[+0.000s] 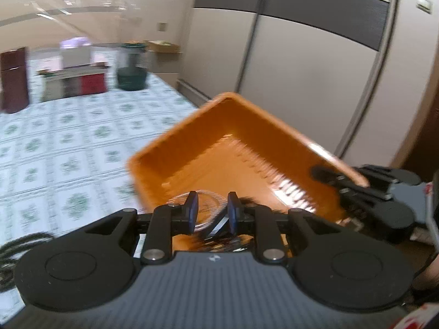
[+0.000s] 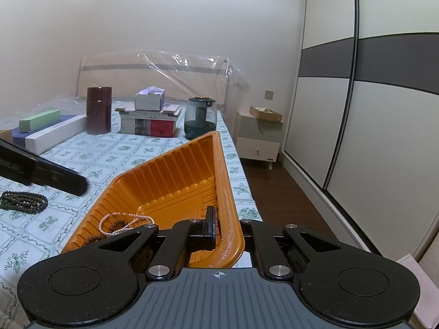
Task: Organize jewelry
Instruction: 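Move the open left gripper over the second dark bead necklace, then grasp the second dark bead necklace with the left gripper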
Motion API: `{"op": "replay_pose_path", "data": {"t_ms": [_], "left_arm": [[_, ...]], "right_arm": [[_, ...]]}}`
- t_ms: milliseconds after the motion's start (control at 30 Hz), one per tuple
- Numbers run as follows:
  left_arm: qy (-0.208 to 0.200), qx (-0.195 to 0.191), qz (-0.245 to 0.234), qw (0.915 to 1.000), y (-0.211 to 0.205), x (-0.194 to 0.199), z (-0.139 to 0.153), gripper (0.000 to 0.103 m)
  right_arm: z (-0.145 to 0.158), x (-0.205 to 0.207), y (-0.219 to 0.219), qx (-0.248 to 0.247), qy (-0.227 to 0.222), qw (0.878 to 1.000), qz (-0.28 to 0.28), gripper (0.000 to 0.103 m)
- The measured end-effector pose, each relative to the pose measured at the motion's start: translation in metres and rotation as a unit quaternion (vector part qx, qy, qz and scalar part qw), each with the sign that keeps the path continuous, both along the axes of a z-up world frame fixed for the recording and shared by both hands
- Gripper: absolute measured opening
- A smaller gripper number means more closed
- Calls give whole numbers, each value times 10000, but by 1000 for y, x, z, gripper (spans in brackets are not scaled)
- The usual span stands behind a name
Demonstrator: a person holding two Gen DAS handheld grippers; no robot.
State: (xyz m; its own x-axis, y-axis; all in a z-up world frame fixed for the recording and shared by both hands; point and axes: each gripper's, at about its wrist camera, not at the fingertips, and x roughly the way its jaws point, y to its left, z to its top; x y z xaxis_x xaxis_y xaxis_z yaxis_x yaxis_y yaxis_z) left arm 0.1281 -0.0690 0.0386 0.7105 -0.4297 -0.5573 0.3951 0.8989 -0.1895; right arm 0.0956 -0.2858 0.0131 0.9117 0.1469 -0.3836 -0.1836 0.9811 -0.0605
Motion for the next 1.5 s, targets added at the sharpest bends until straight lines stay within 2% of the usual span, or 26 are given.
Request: {"op": "replay_pose_path", "data": {"t_ms": [100, 167, 367, 500, 700, 1100, 1367, 1500], "left_arm": [[-4, 149, 309, 9994, 23, -8, -5, 20], [-17, 384, 530, 9979, 38, -13, -9, 20], [150, 603, 1270, 9900, 93, -25, -25, 24], [214, 855, 1559, 9838, 121, -33, -34, 26], [293, 1232, 1761, 9762, 148, -41, -47, 27], [436, 1826, 1729, 9669, 176, -28, -69, 27], [434, 1889, 1976, 9609, 195, -14, -73, 27], [474, 1748, 2095, 9609, 202, -6, -74, 27]], "right_arm": [[0, 0, 0, 0, 2, 10000, 0, 6], [0, 0, 0, -1, -1, 10000, 1, 6], [0, 0, 0, -7, -1, 10000, -1, 6], [-1, 1, 0, -24, 10, 10000, 2, 6], [-1, 2, 0, -46, 16, 10000, -5, 6], [-3, 4, 0, -90, 38, 9999, -34, 6], [-3, 5, 0, -121, 56, 9999, -45, 6], [-2, 5, 1, -135, 61, 9999, -52, 6]]}}
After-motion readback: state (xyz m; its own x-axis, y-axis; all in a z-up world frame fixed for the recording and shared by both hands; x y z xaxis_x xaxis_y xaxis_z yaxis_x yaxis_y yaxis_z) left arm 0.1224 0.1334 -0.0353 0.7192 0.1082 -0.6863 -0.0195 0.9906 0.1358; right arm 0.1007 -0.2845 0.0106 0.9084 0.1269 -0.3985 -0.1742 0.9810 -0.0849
